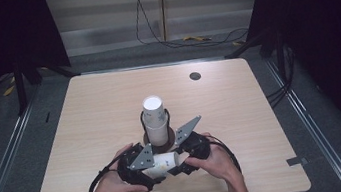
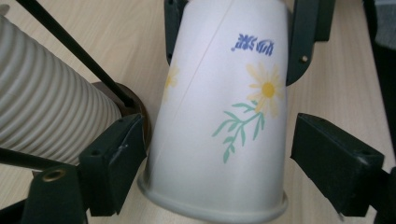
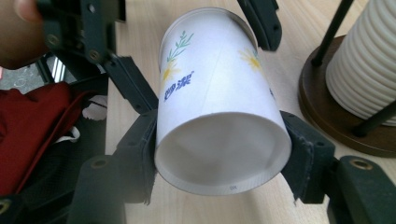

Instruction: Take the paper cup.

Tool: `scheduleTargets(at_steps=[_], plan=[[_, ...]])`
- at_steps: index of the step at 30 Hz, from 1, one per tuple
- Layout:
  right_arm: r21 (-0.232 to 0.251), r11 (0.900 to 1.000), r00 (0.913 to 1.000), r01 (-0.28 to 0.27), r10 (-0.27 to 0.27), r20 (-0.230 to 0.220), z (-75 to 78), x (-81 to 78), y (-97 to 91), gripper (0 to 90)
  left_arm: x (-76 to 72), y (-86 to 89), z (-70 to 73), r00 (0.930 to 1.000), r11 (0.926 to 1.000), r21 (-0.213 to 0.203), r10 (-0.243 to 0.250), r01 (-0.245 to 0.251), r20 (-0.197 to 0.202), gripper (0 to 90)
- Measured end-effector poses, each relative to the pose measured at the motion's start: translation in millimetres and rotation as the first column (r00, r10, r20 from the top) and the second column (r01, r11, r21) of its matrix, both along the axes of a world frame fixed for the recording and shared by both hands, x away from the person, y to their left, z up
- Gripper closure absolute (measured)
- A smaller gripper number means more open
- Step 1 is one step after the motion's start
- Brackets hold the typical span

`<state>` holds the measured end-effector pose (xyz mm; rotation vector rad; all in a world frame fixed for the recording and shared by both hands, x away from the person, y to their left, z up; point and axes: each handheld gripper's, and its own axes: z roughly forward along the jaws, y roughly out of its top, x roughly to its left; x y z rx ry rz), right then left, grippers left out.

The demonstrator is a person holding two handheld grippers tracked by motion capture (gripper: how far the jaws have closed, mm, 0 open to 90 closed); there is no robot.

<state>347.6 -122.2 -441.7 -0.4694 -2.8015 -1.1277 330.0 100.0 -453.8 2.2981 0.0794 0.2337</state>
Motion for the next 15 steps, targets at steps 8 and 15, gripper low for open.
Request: scheduleTargets(at_steps=[8, 15], plan=[[0.032, 0.9989, 0.9993, 0.035, -0.035, 0.009, -0.5, 0.9, -7.0, 36.6, 3.8, 13.4, 0.0, 0.9987, 0.9911, -0.125, 0.04, -0.043, -0.032, 15.8], [0.051, 0.9957, 0.9969, 0.078, -0.078, 0.008, -3.9, 1.6, -16.5, 36.6, 7.9, 25.0, -3.5, 0.9934, 0.9685, -0.224, 0.096, -0.108, -0.064, 16.0]])
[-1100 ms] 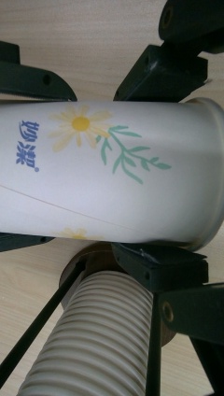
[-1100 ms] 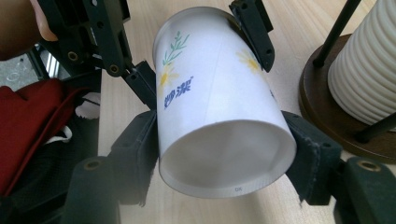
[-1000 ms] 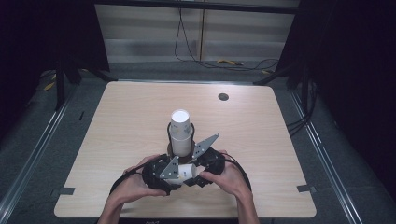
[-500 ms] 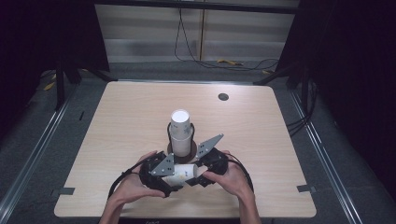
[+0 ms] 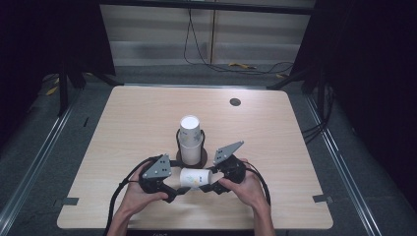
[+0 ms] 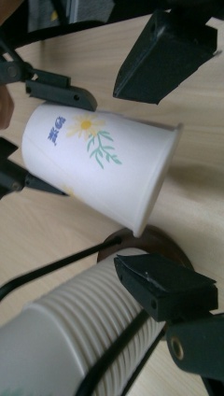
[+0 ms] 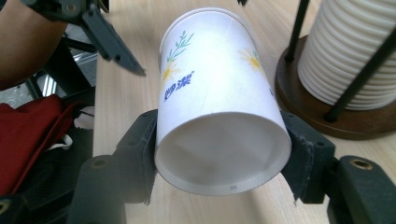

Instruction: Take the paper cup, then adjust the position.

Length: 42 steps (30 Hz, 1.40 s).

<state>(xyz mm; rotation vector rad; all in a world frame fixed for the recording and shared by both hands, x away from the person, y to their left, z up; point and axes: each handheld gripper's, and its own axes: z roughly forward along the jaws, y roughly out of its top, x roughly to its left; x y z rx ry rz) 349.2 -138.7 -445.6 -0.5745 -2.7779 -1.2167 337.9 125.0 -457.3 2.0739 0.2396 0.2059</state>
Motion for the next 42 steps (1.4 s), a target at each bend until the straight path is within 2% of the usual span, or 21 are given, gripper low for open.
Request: scheduleTargets(at_steps=[5, 9, 10, 15, 18, 19, 22, 25, 26, 27, 29, 30, 34, 35, 36, 38, 40, 42], plan=[[0.031, 0.9992, 0.9996, 0.026, -0.026, 0.009, -2.6, 0.6, -4.1, 36.6, 0.1, 4.7, -4.7, 0.9991, 0.9974, -0.064, 0.031, -0.033, -0.031, 16.0], [0.048, 0.9982, 0.9991, 0.036, -0.037, 0.022, -4.6, -1.5, -5.1, 36.6, -0.1, 6.1, -6.2, 0.9991, 0.9971, -0.068, 0.032, -0.034, -0.028, 16.0], [0.052, 0.9979, 0.999, 0.038, -0.04, 0.022, -4.7, -2.2, -5.5, 36.5, -0.5, 5.9, -6.9, 0.9988, 0.9956, -0.086, 0.034, -0.037, -0.037, 16.0], [0.084, 0.9948, 0.9979, 0.058, -0.06, 0.023, -7.6, -4.0, -10.1, 36.6, 0.9, 7.9, -7.5, 0.9983, 0.9935, -0.109, 0.025, -0.031, -0.052, 16.0], [0.083, 0.9946, 0.9974, 0.062, -0.065, 0.032, -8.3, -4.3, -11.0, 36.6, 1.1, 10.4, -5.9, 0.9981, 0.9917, -0.122, 0.035, -0.041, -0.051, 16.0], [0.097, 0.993, 0.9969, 0.067, -0.071, 0.033, -7.8, -4.2, -12.5, 36.6, 1.2, 13.9, -5.5, 0.9973, 0.989, -0.138, 0.047, -0.054, -0.057, 16.0], [0.11, 0.9916, 0.9968, 0.069, -0.073, 0.034, -7.3, -4.1, -13.5, 36.6, 1.2, 16.2, -6.7, 0.9969, 0.9875, -0.147, 0.047, -0.056, -0.064, 16.0], [0.129, 0.9891, 0.9965, 0.071, -0.076, 0.034, -8.6, -4.5, -15.0, 36.6, -0.1, 19.7, -12.4, 0.9948, 0.9795, -0.183, 0.071, -0.083, -0.074, 16.0], [0.132, 0.9885, 0.9962, 0.073, -0.078, 0.037, -8.9, -4.9, -15.6, 36.6, -0.7, 20.4, -14.2, 0.9945, 0.9779, -0.194, 0.064, -0.079, -0.083, 15.9], [0.14, 0.9873, 0.996, 0.076, -0.082, 0.037, -9.3, -5.7, -16.1, 36.6, -0.8, 21.4, -15.6, 0.9946, 0.9787, -0.193, 0.053, -0.07, -0.089, 16.0], [0.154, 0.9856, 0.9964, 0.07, -0.076, 0.037, -10.5, -7.2, -16.0, 36.6, -2.5, 21.6, -16.3, 0.9944, 0.9833, -0.164, 0.066, -0.079, -0.083, 15.9], [0.154, 0.9856, 0.9964, 0.07, -0.076, 0.037, -10.5, -7.2, -16.0, 36.6, -2.5, 21.6, -16.3, 0.9944, 0.9833, -0.164, 0.066, -0.079, -0.083, 16.0], [0.178, 0.9815, 0.9956, 0.07, -0.08, 0.05, -12.9, -8.9, -14.7, 36.7, -1.9, 25.6, -13.9, 0.9936, 0.9753, -0.202, 0.074, -0.09, -0.086, 16.0], [0.186, 0.9801, 0.9957, 0.069, -0.079, 0.049, -13.4, -8.9, -15.1, 36.7, -1.9, 25.6, -13.9, 0.9936, 0.9753, -0.202, 0.074, -0.09, -0.086, 16.0], [0.199, 0.9778, 0.9959, 0.066, -0.077, 0.047, -14.1, -8.9, -15.3, 36.7, -1.3, 26.5, -13.4, 0.9931, 0.9719, -0.214, 0.08, -0.097, -0.085, 16.0], [0.206, 0.9763, 0.9958, 0.068, -0.079, 0.047, -14.6, -9.0, -15.6, 36.7, -1.4, 26.7, -13.4, 0.993, 0.9713, -0.217, 0.082, -0.099, -0.086, 16.0], [0.24, 0.9685, 0.9956, 0.066, -0.08, 0.048, -15.0, -10.2, -16.8, 36.7, -3.2, 26.8, -12.8, 0.993, 0.9702, -0.22, 0.086, -0.102, -0.081, 16.0], [0.255, 0.9646, 0.9952, 0.068, -0.083, 0.052, -15.9, -10.2, -17.5, 36.7, -4.2, 26.9, -12.5, 0.9934, 0.9687, -0.227, 0.084, -0.1, -0.078, 16.0]])
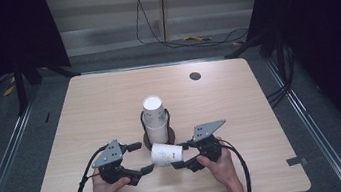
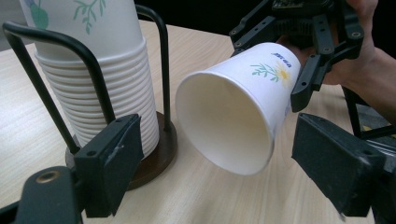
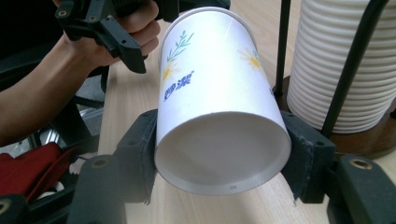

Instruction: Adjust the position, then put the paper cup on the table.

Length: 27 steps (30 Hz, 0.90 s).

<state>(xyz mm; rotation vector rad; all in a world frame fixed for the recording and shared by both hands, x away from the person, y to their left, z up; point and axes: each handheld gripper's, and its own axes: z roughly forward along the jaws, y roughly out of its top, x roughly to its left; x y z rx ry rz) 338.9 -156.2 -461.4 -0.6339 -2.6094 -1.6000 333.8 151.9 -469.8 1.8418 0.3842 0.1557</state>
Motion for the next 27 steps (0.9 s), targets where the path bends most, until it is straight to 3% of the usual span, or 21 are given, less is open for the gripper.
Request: scheduleTargets(at_steps=[4, 6, 8, 9, 18, 27], plan=[[0.033, 0.9995, 0.9999, -0.004, 0.003, 0.01, -1.2, -1.2, -0.7, 36.7, -3.5, -0.7, -0.8, 0.9999, 0.9999, -0.012, -0.006, 0.006, 0.011, 15.9], [0.064, 0.9979, 0.9999, -0.011, 0.01, 0.009, -2.9, -1.6, -1.5, 36.7, -7.3, -0.2, -1.6, 0.9991, 0.9997, -0.015, 0.019, -0.019, 0.038, 15.9], [0.065, 0.9978, 0.9999, -0.008, 0.008, 0.01, -3.5, -1.3, -1.7, 36.6, -7.2, 1.1, -1.3, 0.9992, 0.9997, -0.019, 0.019, -0.018, 0.035, 15.9], [0.073, 0.9973, 0.9999, 0.0, -0.001, 0.016, -4.4, -1.5, -1.9, 36.6, -6.6, 1.5, -1.0, 0.9996, 0.999, -0.045, 0.002, -0.001, 0.027, 15.7], [0.122, 0.9925, 0.9993, 0.009, -0.013, 0.036, -8.5, 0.1, -4.2, 36.7, -6.2, -4.9, 2.2, 0.9983, 0.9988, -0.036, -0.03, 0.032, 0.049, 15.7], [0.16, 0.9871, 0.9985, -0.006, -0.003, 0.055, -10.1, -3.3, -6.5, 36.7, -1.9, -6.2, 4.0, 0.9985, 0.9953, -0.087, -0.039, 0.042, 0.038, 15.9]])
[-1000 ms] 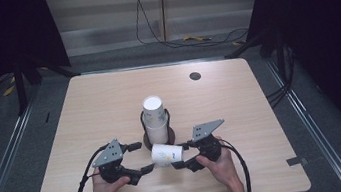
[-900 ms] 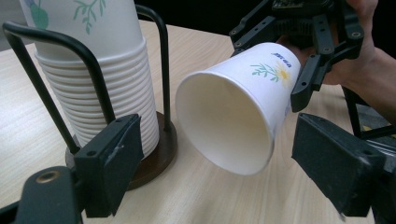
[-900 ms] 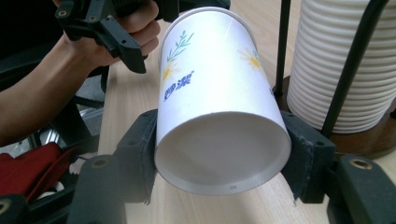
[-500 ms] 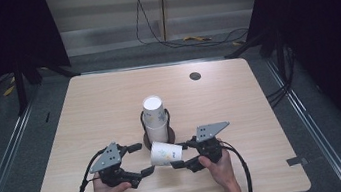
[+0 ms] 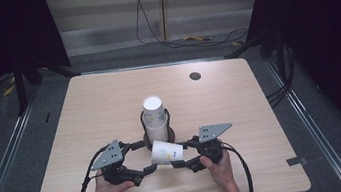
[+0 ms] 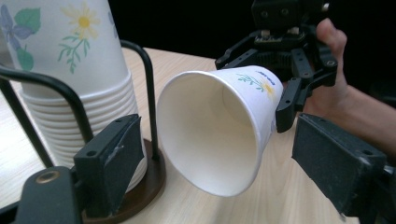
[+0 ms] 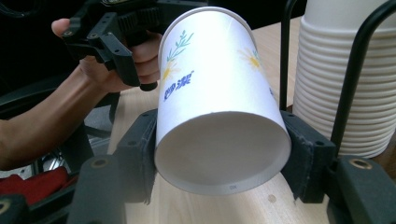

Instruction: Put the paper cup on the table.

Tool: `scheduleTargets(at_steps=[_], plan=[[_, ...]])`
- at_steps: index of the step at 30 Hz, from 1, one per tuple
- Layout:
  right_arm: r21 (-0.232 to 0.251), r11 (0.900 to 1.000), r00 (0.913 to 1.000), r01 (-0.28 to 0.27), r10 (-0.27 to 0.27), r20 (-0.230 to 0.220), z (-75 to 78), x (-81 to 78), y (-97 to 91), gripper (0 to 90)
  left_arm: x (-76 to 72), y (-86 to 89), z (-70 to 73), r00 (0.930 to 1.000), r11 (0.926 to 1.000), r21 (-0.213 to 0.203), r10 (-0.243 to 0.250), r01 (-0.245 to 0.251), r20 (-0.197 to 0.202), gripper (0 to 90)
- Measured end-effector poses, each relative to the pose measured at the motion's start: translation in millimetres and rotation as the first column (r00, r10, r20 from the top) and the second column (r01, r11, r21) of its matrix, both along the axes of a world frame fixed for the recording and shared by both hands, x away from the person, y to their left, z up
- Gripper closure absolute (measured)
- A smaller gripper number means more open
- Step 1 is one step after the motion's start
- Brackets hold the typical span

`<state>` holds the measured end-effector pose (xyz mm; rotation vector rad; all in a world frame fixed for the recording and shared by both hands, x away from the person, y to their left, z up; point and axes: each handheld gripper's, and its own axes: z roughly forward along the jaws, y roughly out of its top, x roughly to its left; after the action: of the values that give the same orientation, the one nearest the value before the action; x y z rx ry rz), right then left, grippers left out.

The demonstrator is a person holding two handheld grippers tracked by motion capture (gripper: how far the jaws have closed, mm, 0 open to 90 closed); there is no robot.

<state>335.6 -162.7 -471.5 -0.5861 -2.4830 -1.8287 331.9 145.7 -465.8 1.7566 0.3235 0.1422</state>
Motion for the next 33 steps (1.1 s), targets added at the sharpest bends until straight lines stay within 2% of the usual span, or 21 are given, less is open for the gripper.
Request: scheduleTargets(at_steps=[3, 6, 11, 12, 15, 16, 20, 25, 33], plan=[[0.02, 0.9998, 1.0, -0.006, 0.006, 0.008, -0.2, -2.1, -2.0, 36.8, 0.6, -0.7, -1.1, 1.0, 1.0, 0.005, 0.0, 0.0, -0.01, 15.9], [0.025, 0.9996, 0.9999, -0.016, 0.016, 0.003, -3.5, -4.5, -3.0, 36.8, 0.0, -4.1, -2.5, 0.9998, 0.9999, -0.014, -0.009, 0.009, -0.017, 15.8], [0.051, 0.9986, 0.9999, -0.015, 0.015, 0.003, -5.5, -5.0, -4.9, 36.9, 1.8, -9.7, -2.4, 0.9996, 0.9996, -0.02, -0.018, 0.018, -0.021, 15.8], [0.061, 0.9979, 0.9998, -0.02, 0.02, 0.0, -6.0, -5.0, -5.6, 36.9, 2.1, -13.1, -2.6, 0.9998, 0.9998, -0.008, -0.017, 0.016, -0.011, 15.8], [0.065, 0.9976, 0.9998, -0.021, 0.022, -0.004, -6.8, -5.6, -6.7, 36.9, 2.5, -14.5, -3.0, 0.9995, 0.9996, -0.013, -0.026, 0.026, -0.016, 15.8], [0.084, 0.996, 0.9995, -0.031, 0.031, -0.002, -7.4, -5.9, -7.5, 36.9, 2.5, -15.1, -3.6, 0.9995, 0.9996, -0.005, -0.029, 0.029, -0.015, 15.9], [0.098, 0.9945, 0.9993, -0.037, 0.038, -0.007, -8.7, -5.8, -6.2, 36.8, 1.3, -14.3, -5.5, 0.9995, 0.9996, 0.006, -0.027, 0.027, -0.015, 16.9], [0.098, 0.9941, 0.9989, -0.047, 0.047, -0.004, -8.6, -7.2, -3.2, 36.9, -0.1, -14.7, -7.9, 0.9986, 0.9986, -0.007, -0.052, 0.052, -0.006, 19.1], [0.076, 0.9955, 0.9983, -0.056, 0.057, -0.009, -9.7, -5.4, -3.1, 37.0, 5.8, -19.3, -8.8, 0.9964, 0.9963, 0.02, -0.083, 0.084, -0.014, 18.1]])
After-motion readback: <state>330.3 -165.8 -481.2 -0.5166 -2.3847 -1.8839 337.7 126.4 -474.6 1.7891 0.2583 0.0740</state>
